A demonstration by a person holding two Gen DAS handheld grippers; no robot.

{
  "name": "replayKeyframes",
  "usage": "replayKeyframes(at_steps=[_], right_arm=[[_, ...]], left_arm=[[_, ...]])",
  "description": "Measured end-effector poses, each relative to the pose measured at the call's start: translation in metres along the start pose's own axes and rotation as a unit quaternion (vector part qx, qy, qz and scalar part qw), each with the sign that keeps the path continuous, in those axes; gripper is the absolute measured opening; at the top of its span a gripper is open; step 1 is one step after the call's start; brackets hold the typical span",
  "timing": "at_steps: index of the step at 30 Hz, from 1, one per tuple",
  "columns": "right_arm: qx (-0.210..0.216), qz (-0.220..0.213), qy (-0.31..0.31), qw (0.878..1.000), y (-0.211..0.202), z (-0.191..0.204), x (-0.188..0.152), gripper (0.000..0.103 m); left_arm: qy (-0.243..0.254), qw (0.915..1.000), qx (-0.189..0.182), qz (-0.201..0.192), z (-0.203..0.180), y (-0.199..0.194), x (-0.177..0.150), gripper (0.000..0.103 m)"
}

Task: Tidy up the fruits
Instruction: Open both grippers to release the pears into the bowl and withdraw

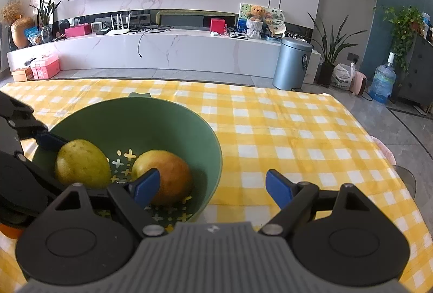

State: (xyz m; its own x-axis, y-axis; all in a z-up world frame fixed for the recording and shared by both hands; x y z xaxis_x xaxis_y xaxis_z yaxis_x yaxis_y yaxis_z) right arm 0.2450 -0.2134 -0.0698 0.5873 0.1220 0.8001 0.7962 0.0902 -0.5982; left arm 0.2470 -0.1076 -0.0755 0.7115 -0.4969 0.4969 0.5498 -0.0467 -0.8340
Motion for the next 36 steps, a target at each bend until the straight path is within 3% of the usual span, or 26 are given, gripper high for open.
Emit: replayKeyframes(at_steps=[5, 13, 23, 30, 36], right_arm=[[-0.001, -0.002, 0.015, 1.000, -0.001, -0.003, -0.001, 0.082], [0.008, -0.012, 0.038, 0.999, -0.008, -0.007, -0.001, 0.082], [0.048, -0.035, 0.037, 0.998, -0.033, 0.014, -0.004, 0.083], [0.092, -0.052, 0.024, 0.994, -0.053, 0.034, -0.010, 0.089], [0.113, -0.078, 0.019, 0.990, -0.075, 0.052, -0.021, 0.090]], left_arm=[[0.007, 0.9988, 0.033, -0.037, -0.001, -0.017, 0.006, 0.082], [-0.011, 0.9976, 0.047, -0.050, 0.005, -0.047, -0.001, 0.082], [-0.071, 0.9957, 0.027, -0.053, 0.025, -0.087, -0.033, 0.082], [-0.124, 0.9896, 0.018, -0.071, 0.045, -0.111, -0.065, 0.082], [-0.165, 0.9823, -0.014, -0.088, 0.060, -0.125, -0.091, 0.082]])
Point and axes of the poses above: each gripper's, at about its wrist camera, not at the fingertips, and y roughly the way its jaws point, z to its left, x to its top, the point moved 1 cm from there along y, roughly the way its jaws point, and after that the axes turned 1 degree about y, right-handed, at the moved point
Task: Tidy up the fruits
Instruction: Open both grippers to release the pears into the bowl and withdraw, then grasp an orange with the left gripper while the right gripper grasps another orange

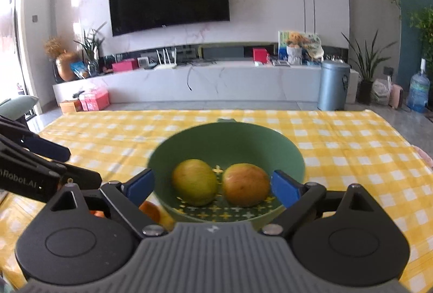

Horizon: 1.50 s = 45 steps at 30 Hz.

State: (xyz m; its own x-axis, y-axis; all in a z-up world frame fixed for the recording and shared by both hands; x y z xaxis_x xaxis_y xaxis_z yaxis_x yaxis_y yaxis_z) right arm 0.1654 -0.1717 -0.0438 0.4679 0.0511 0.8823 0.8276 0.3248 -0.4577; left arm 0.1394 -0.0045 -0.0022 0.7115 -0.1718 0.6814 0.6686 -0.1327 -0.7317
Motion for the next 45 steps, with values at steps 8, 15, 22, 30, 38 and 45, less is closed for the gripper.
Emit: replayKeyframes(at_steps=[8, 15, 22, 30, 38, 45], right_arm=[[0.032, -0.006, 0.004, 0.999, -0.014, 0.025, -0.014, 0.081], [0.039, 0.003, -0.019, 0.999, -0.013, 0.046, -0.026, 0.071], [0.061, 0.055, -0.003, 0.997, 0.008, 0.047, -0.030, 0.061], [0.090, 0.083, 0.033, 0.992, 0.023, 0.051, -0.036, 0.054], [0.121, 0.079, -0.008, 0.989, 0.038, 0.078, -0.036, 0.050], [0.129, 0.093, -0.017, 0.987, 0.049, 0.084, -0.039, 0.050]], left_arm=[[-0.014, 0.9995, -0.018, -0.022, 0.017, -0.014, -0.022, 0.082], [-0.027, 0.9986, -0.031, -0.032, 0.026, -0.015, -0.046, 0.082], [-0.041, 0.9986, -0.026, -0.019, 0.037, -0.003, -0.062, 0.080], [-0.047, 0.9989, -0.006, -0.001, 0.048, 0.012, -0.070, 0.080], [-0.038, 0.9988, 0.031, 0.007, 0.053, 0.016, -0.075, 0.073], [-0.074, 0.9965, 0.038, 0.006, 0.065, 0.014, -0.074, 0.073]])
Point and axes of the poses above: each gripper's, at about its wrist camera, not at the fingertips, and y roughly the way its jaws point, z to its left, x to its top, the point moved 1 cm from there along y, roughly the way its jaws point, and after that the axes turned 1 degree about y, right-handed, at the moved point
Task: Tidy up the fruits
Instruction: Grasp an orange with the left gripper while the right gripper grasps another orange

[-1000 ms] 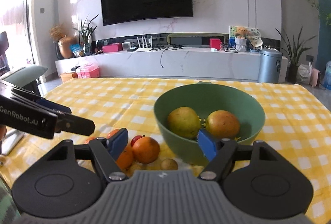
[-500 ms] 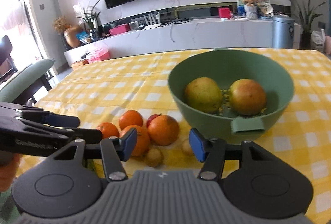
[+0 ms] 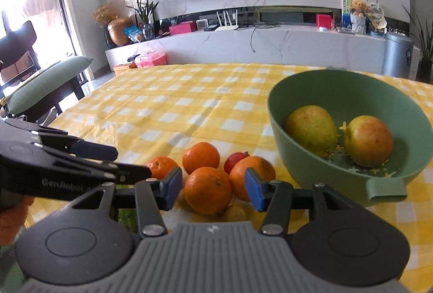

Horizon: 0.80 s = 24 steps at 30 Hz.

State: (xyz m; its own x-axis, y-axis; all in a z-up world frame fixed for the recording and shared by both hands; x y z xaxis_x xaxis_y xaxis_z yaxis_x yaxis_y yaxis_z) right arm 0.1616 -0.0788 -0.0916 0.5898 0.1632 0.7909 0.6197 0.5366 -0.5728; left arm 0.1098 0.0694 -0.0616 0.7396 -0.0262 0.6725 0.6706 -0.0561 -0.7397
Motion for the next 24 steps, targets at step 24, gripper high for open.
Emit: replayKeyframes(at_steps=[24], right_arm=[[-0.003, 0.027, -0.032, 0.999, 0.017, 0.010, -0.009, 0.038]], left_arm=[[-0.021, 0.9996, -0.013, 0.010, 0.005, 0.007, 0.001, 0.072]])
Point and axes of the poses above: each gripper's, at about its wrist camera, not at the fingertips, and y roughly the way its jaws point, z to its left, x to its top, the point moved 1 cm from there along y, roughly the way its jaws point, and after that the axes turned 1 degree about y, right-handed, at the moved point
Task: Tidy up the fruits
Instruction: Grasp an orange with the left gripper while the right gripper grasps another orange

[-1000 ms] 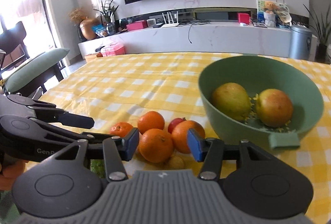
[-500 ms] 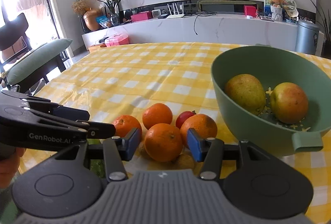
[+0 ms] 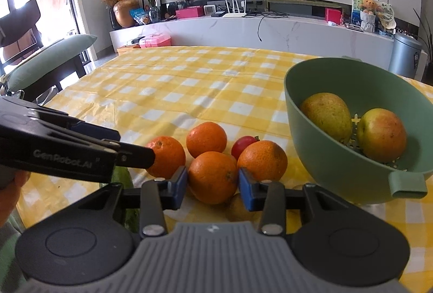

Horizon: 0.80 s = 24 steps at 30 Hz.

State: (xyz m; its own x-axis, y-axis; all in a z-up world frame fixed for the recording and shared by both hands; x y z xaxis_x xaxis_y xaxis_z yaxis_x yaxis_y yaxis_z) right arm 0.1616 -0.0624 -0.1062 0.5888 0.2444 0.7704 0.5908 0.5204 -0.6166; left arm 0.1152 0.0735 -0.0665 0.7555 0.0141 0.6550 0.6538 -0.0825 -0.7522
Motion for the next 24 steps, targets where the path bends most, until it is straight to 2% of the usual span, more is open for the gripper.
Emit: replayKeyframes(at_steps=[5, 14, 18, 24], right_arm=[[-0.002, -0.012, -0.004, 1.000, -0.008, 0.000, 0.000, 0.037], [-0.011, -0.040, 0.021, 0.999, -0.025, -0.011, 0.000, 0.037], [-0.010, -0.042, 0.022, 0.999, -0.026, -0.012, 0.000, 0.037], [-0.010, -0.039, 0.025, 0.999, -0.025, -0.013, -0.001, 0.037]], left_arm=[[0.017, 0.9999, -0.001, 0.002, -0.004, 0.009, 0.004, 0.071], [0.036, 0.9992, -0.015, 0.006, -0.013, 0.023, 0.006, 0.061], [0.045, 0.9987, -0.024, 0.007, -0.018, 0.026, 0.005, 0.054], [0.045, 0.9987, -0.025, 0.004, -0.018, 0.026, 0.005, 0.050]])
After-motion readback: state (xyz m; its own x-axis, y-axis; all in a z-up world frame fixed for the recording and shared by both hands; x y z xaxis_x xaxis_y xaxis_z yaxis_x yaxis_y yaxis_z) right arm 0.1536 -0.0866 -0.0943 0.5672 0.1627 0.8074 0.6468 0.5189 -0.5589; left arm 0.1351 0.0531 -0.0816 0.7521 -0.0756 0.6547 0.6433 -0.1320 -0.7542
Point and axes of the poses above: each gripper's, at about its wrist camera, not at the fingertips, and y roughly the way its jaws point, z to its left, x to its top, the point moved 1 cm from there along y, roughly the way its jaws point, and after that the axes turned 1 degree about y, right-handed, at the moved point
